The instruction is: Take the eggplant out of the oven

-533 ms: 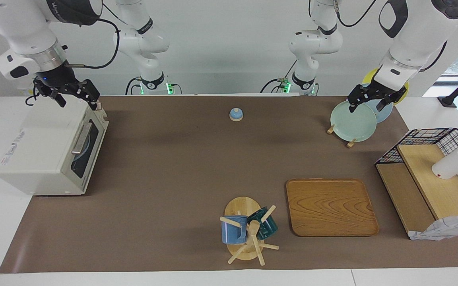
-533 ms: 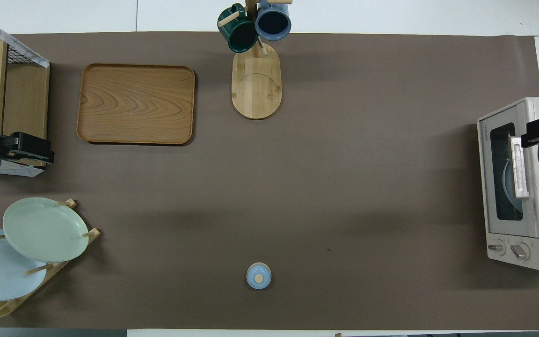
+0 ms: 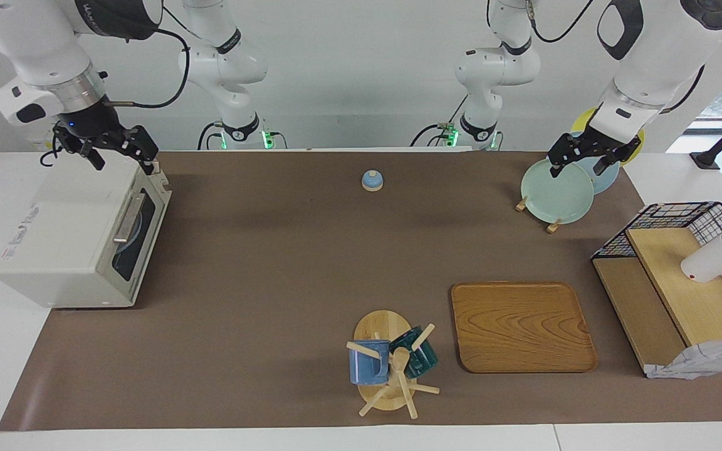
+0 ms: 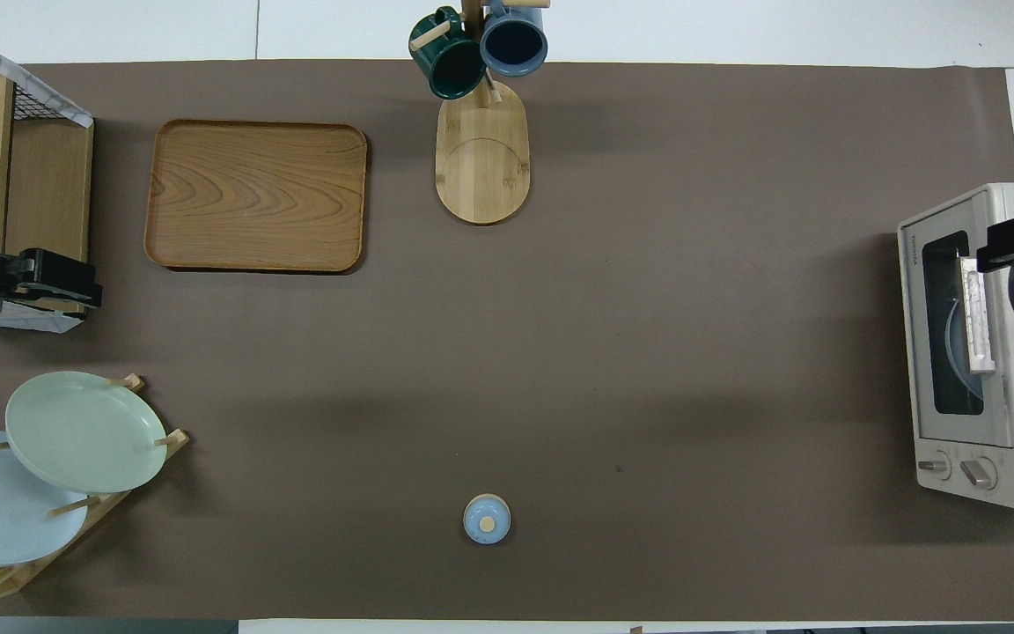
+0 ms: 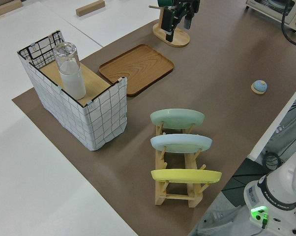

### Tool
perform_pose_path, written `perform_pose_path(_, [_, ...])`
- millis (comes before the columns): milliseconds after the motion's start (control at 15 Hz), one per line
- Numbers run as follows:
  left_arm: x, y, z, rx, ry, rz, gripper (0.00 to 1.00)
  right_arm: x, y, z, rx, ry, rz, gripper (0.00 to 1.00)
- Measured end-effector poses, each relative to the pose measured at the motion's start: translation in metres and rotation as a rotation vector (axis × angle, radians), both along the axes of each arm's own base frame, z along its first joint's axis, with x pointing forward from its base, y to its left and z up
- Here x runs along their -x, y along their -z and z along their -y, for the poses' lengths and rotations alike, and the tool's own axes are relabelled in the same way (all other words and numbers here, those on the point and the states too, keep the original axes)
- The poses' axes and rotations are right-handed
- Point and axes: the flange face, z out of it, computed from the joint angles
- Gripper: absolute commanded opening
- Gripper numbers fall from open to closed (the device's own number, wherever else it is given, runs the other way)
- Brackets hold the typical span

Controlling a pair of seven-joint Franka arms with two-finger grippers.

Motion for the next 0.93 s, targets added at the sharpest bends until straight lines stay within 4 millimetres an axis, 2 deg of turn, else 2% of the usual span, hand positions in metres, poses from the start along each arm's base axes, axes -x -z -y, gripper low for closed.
perform_pose_path(267, [0.000, 0.000, 0.000, 0.000, 0.000, 0.000, 1.00, 0.000, 0.004, 0.002, -0.011, -0.024, -0.008, 0.00])
perform_pose_path(400, [0.000, 0.000, 0.000, 0.000, 0.000, 0.000, 1.00, -0.001, 0.013, 0.005, -0.008, -0.037, 0.000, 0.00])
perform_pose_path(533, [0.000, 0.000, 0.000, 0.000, 0.000, 0.000, 1.00, 0.002, 0.040, 0.013, 0.041, -0.040, 0.016, 0.00])
perform_pose_path(733, [0.000, 0.000, 0.000, 0.000, 0.000, 0.000, 1.00, 0.014, 0.094, 0.026, 0.132, -0.060, 0.023, 0.00])
perform_pose_path(933, [0.000, 0.000, 0.000, 0.000, 0.000, 0.000, 1.00, 0.020, 0.119, 0.039, 0.139, -0.047, -0.006, 0.00])
